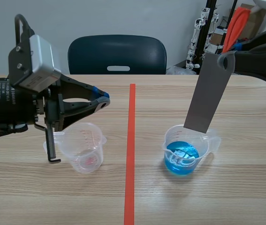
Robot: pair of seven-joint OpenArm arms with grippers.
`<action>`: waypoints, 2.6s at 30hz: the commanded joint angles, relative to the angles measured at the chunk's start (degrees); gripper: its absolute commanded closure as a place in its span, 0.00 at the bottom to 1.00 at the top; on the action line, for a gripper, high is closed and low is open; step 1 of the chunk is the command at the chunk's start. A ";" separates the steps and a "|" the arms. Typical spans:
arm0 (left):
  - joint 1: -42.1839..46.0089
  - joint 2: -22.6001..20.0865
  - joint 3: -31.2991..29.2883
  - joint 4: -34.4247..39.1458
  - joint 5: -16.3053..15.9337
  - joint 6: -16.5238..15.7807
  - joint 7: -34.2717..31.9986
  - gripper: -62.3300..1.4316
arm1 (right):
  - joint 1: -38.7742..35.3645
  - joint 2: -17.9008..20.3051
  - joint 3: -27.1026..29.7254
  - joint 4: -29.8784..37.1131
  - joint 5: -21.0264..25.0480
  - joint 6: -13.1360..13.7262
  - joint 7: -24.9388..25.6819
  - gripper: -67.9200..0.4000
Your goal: Do the redox reaction experiment. raise the plate out of the solution
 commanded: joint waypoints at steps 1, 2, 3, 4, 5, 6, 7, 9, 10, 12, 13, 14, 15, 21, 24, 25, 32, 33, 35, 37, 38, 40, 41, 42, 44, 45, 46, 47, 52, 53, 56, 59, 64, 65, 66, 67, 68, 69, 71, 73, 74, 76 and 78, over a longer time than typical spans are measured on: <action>-1.42 1.73 0.35 0.44 0.66 -0.98 -0.42 0.94 | 0.85 0.42 1.44 0.35 0.68 -0.17 0.63 0.94; -2.05 2.75 0.74 0.44 1.36 -1.44 0.46 0.94 | 0.85 0.44 1.46 0.35 0.68 -0.17 0.63 0.97; -2.78 3.78 1.29 0.44 1.90 -1.79 1.40 0.94 | 0.85 0.44 1.51 0.35 0.68 -0.17 0.63 0.99; -3.50 4.72 1.90 0.44 2.01 -1.81 2.56 0.94 | 0.85 0.44 1.53 0.35 0.68 -0.17 0.61 0.99; -4.13 5.62 2.51 0.44 1.99 -1.79 3.80 0.94 | 0.85 0.44 1.53 0.35 0.68 -0.17 0.61 0.99; -4.72 6.51 3.13 0.37 1.99 -1.81 4.83 0.94 | 0.85 0.44 1.53 0.35 0.68 -0.17 0.61 0.99; -5.31 7.37 3.63 0.22 2.01 -1.86 5.44 0.94 | 0.85 0.44 1.53 0.35 0.68 -0.17 0.61 0.99; -6.25 9.05 4.44 -0.35 1.99 -1.97 6.93 0.94 | 0.85 0.44 1.55 0.35 0.68 -0.17 0.61 0.99; -6.60 9.81 4.79 -0.81 1.99 -2.10 7.56 0.94 | 0.85 0.44 1.55 0.35 0.68 -0.17 0.61 0.99; -7.30 11.23 5.46 -1.97 1.99 -2.95 8.22 0.94 | 0.85 0.44 1.55 0.35 0.68 -0.15 0.59 0.99; -7.54 11.87 5.81 -2.69 1.97 -2.95 8.37 0.94 | 0.85 0.44 1.55 0.35 0.68 -0.15 0.59 0.99; -7.82 12.46 6.14 -3.52 1.97 -2.95 8.66 0.94 | 0.85 0.44 1.55 0.35 0.66 -0.15 0.57 0.99; -8.17 13.07 6.49 -4.46 1.97 -3.08 8.90 0.93 | 0.85 0.44 1.55 0.35 0.68 -0.15 0.42 0.99; -10.03 16.28 7.56 -9.51 1.97 -5.60 9.07 0.93 | 0.85 0.46 2.51 0.46 0.94 0.09 -0.48 0.99; -10.19 17.38 7.56 -11.06 1.73 -6.12 9.07 0.93 | 0.83 0.46 3.30 0.46 2.03 1.44 -1.14 0.99; -10.19 17.70 7.56 -11.45 1.75 -6.34 9.07 0.93 | 0.83 0.46 3.54 0.46 2.71 1.64 -1.62 0.99; -10.23 18.73 7.56 -12.22 1.77 -7.56 9.05 0.93 | 0.83 0.44 5.07 0.83 3.91 1.81 -3.50 0.99; -10.34 18.82 7.56 -12.22 1.79 -7.61 9.11 0.93 | 0.83 0.44 5.18 0.85 3.93 1.81 -3.72 0.99; -10.38 18.84 7.56 -12.26 1.79 -7.61 9.07 0.93 | 0.85 0.46 5.53 1.07 4.17 1.81 -4.57 0.99; -10.54 18.86 7.56 -12.26 1.79 -7.65 9.09 0.93 | 0.85 0.46 5.90 1.38 4.79 1.86 -5.60 0.99; -10.69 18.86 7.56 -12.33 1.79 -7.67 9.09 0.93 | 0.85 0.46 6.01 1.53 5.11 1.99 -6.01 0.99; -10.93 18.86 7.56 -12.55 1.77 -7.80 9.09 0.93 | 0.85 0.46 6.38 1.88 5.20 1.99 -6.49 0.99; -11.04 18.86 7.56 -12.68 1.77 -7.91 9.09 0.93 | 0.85 0.46 6.56 2.03 5.20 1.99 -6.88 0.99; -11.17 18.86 7.56 -12.74 1.77 -8.04 9.09 0.93 | 0.83 0.46 6.69 2.23 5.29 1.99 -7.21 0.99; -11.32 18.86 7.56 -12.90 1.77 -8.04 9.09 0.93 | 0.83 0.46 6.97 2.32 5.38 1.99 -7.32 0.99; -11.32 18.84 7.56 -12.90 1.77 -8.04 9.09 0.93 | 0.83 0.46 7.06 2.32 5.40 1.99 -7.32 0.99; -11.30 18.84 7.56 -12.90 1.77 -8.04 9.09 0.93 | 0.83 0.46 7.21 2.32 5.40 1.99 -7.34 0.99; -11.30 18.84 7.56 -12.90 1.77 -8.04 9.09 0.93 | 0.83 0.46 7.34 2.32 5.42 1.99 -7.48 0.99; -11.30 18.84 7.56 -12.90 1.77 -8.04 9.09 0.93 | 0.83 0.44 7.80 2.32 5.42 1.99 -7.76 0.99; -11.30 18.84 7.56 -12.90 1.77 -8.04 9.09 0.93 | 0.83 0.44 7.80 2.32 5.42 1.99 -7.76 0.99; -11.30 18.84 7.56 -12.90 1.77 -8.04 9.09 0.93 | 0.81 0.44 7.80 2.32 5.40 1.99 -7.78 0.99; -11.30 18.84 7.56 -12.90 1.77 -8.04 9.09 0.93 | 0.81 0.44 7.80 2.32 5.40 1.99 -8.07 0.99; -11.30 18.84 7.56 -12.90 1.77 -8.04 9.09 0.93 | 0.81 0.44 7.80 2.32 5.40 1.99 -8.17 0.99; -11.30 18.84 7.56 -12.90 1.77 -8.04 9.09 0.93 | 0.81 0.44 7.80 2.32 5.40 1.99 -8.17 0.99; -11.30 18.84 7.56 -12.90 1.77 -8.04 9.09 0.93 | 0.81 0.44 7.80 2.32 5.40 1.99 -8.17 0.99; -11.30 18.84 7.56 -12.90 1.77 -8.04 9.09 0.93 | 0.81 0.44 7.80 2.32 5.40 1.99 -8.17 0.99; -11.30 18.84 7.56 -12.90 1.77 -8.04 9.09 0.93 | 0.81 0.44 7.80 2.32 5.40 1.99 -8.17 0.99; -11.30 18.84 7.56 -12.90 1.77 -8.02 9.09 0.93 | 0.81 0.44 7.80 2.32 5.40 1.99 -8.17 0.99; -11.30 18.84 7.56 -12.90 1.77 -8.02 9.09 0.93 | 0.79 0.44 7.80 2.32 5.40 1.99 -8.17 0.99; -11.30 18.84 7.56 -12.90 1.77 -8.02 9.09 0.93 | 0.79 0.44 7.80 2.32 5.40 1.99 -8.15 0.99; -11.30 18.84 7.56 -12.90 1.77 -8.02 9.09 0.93 | 0.79 0.44 7.80 2.32 5.40 1.99 -8.13 0.99; -11.30 18.84 7.56 -12.90 1.77 -8.02 9.09 0.93 | 0.79 0.44 7.80 2.32 5.38 1.99 -8.13 0.99; -11.30 18.84 7.56 -12.90 1.77 -8.02 9.09 0.93 | 0.79 0.44 7.80 2.32 5.38 1.99 -8.07 0.99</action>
